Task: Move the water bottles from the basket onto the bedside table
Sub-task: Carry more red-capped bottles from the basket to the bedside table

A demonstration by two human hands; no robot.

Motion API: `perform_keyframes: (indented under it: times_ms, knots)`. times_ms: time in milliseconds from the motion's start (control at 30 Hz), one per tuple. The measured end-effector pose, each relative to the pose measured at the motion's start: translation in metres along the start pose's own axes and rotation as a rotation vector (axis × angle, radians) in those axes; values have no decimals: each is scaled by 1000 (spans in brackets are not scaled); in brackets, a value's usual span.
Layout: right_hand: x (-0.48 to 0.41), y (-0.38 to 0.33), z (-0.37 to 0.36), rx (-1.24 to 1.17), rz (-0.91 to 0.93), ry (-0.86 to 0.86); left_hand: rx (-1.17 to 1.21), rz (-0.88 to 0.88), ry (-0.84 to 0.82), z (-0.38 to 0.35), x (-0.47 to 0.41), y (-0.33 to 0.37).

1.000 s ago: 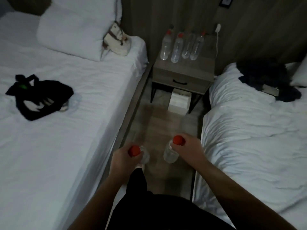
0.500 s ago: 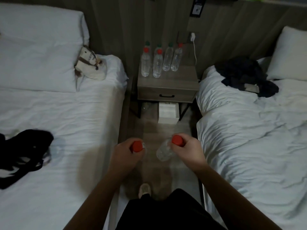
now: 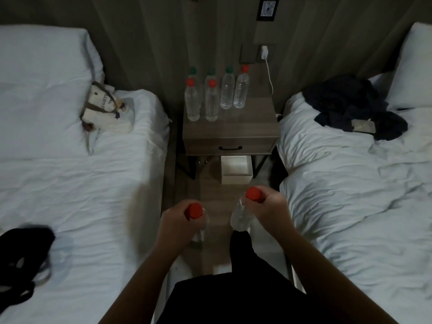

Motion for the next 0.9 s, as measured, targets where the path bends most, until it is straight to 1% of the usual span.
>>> perform_keyframes:
  times_ms: [67,133,233,367,567,667,767,900]
  knots:
    - [-32,3,6,21,3,-39,-39,31,-33,-10,-25,18]
    - [-65,6,12,17,-26,-82,-38,67,-20,-16,-50,37]
    - [-113,9,24,44,-8,-128,-1,93,7,-24,-88,68]
    - [-175,13,45,42,27,-143,30,102,46,-39,-136,110]
    - [-247,24,62,52,16,-152,57,100,67,-54,-193,159]
    - [-278,28,65,63,-16,-174,25,120,48,-58,-227,173]
    - [-311,34,62,110,-69,-172,-16,83,32,-64,-264,187]
    - [-351,38,49,189,-128,-148,-12,59,-37,-69,-312,199]
Point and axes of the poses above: each hand's wrist, its own x-axis away from the middle knuckle, its own z-axis out of the back of the hand, y = z × x, the point moved 6 cm from there along -x, towards the middle knuckle, and after that the axes turned 11 degrees about z, right-handed, at the moved point
